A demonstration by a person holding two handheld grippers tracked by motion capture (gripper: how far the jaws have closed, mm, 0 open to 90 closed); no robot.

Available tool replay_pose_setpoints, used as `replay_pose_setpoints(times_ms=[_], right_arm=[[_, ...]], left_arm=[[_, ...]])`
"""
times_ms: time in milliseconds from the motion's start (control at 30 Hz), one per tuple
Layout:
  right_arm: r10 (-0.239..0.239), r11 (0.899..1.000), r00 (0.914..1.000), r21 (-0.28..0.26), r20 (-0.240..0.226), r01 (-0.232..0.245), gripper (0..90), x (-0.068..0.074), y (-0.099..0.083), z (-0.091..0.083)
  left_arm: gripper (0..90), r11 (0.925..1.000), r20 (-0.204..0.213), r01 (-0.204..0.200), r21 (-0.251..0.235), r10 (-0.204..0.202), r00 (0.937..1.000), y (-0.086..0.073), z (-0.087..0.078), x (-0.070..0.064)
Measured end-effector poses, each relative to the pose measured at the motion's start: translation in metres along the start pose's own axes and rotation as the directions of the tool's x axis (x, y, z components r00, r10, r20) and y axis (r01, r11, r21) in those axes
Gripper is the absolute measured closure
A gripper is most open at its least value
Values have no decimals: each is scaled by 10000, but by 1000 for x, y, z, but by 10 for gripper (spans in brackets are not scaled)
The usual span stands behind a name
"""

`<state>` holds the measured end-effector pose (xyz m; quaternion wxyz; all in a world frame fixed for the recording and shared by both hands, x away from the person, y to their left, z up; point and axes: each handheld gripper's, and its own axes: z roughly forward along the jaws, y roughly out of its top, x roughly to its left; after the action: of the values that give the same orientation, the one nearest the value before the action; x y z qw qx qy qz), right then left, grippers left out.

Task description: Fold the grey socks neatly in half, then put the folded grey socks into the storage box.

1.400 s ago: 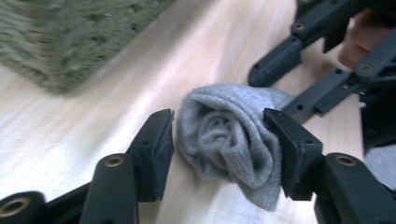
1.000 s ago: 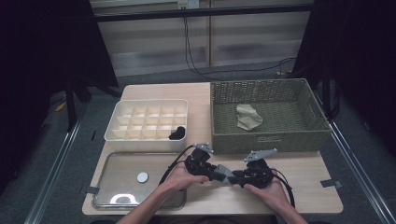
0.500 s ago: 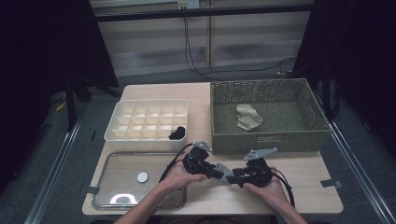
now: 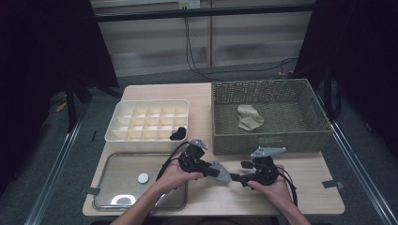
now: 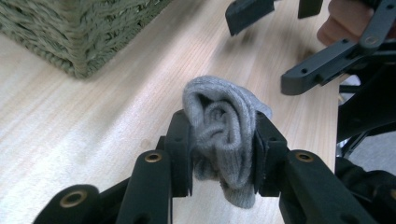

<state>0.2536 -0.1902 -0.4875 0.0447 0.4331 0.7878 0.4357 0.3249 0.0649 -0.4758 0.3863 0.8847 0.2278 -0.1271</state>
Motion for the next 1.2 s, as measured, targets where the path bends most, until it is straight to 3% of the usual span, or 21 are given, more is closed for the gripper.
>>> replay_pose_setpoints(times_ms=[67, 100, 133, 233, 267, 333, 367, 467, 500, 567, 800, 900, 1067, 1100, 1200], right_arm=[[36, 10000, 10000, 5, -3, -36, 230, -1, 0, 0], [31, 10000, 10000, -20, 19, -31, 222, -1, 0, -1], [47, 10000, 10000, -54, 2, -47, 221, -1, 1, -2], [92, 9997, 9998, -240, -165, -96, 219, -2, 1, -5], [98, 9996, 9999, -275, -125, -102, 209, -2, 1, -6], [97, 9995, 9999, -311, -108, -100, 200, -3, 0, -8], [140, 9992, 9998, -369, -127, -144, 195, -4, 0, -9], [204, 9989, 9998, -425, -44, -206, 180, -6, 0, -12], [211, 9987, 9998, -457, -61, -214, 172, -7, 0, -12], [262, 9985, 9997, -481, -29, -263, 158, -7, 0, -13], [130, 9984, 9998, -547, -173, -139, 98, -9, 0, -15], [-29, 9988, 9999, -484, -145, 22, 83, -7, 0, -14], [225, 9963, 9985, -821, -499, -266, 82, -9, -1, -15], [238, 9966, 9987, -778, -441, -272, 83, -9, 0, -15], [231, 9976, 9991, -641, -350, -253, 87, -9, -1, -15]], left_arm=[[651, 10000, -1, 32, -74, -32, 10000, 0, -1, -1], [651, 9998, -84, -102, 152, 104, 9999, 1, -4, -1], [651, 10000, -89, 5, -75, -5, 10000, 0, -5, -2], [649, 10000, -199, -56, 60, 58, 9998, 1, -12, -1], [649, 10000, -152, -4, -96, 2, 9999, 0, -13, 0], [649, 9997, -350, 69, -231, -77, 9994, 0, -17, 1], [650, 9999, -579, 70, -79, -74, 9983, 0, -19, 1], [650, 9995, -369, 112, -298, -123, 9992, 0, -24, 3], [649, 9999, -704, 3, -141, -13, 9975, 1, -27, 2], [649, 9994, -482, 61, -341, -77, 9988, 1, -32, 2], [648, 9991, -516, 174, -399, -194, 9985, -3, -46, 8], [647, 9992, -674, 230, -317, -251, 9974, -5, -51, 9], [646, 9997, -949, 184, -169, -199, 9953, -5, -59, 11], [645, 9996, -823, 160, -239, -180, 9964, -5, -61, 12], [645, 9993, -989, 187, -314, -217, 9949, -5, -67, 13]])
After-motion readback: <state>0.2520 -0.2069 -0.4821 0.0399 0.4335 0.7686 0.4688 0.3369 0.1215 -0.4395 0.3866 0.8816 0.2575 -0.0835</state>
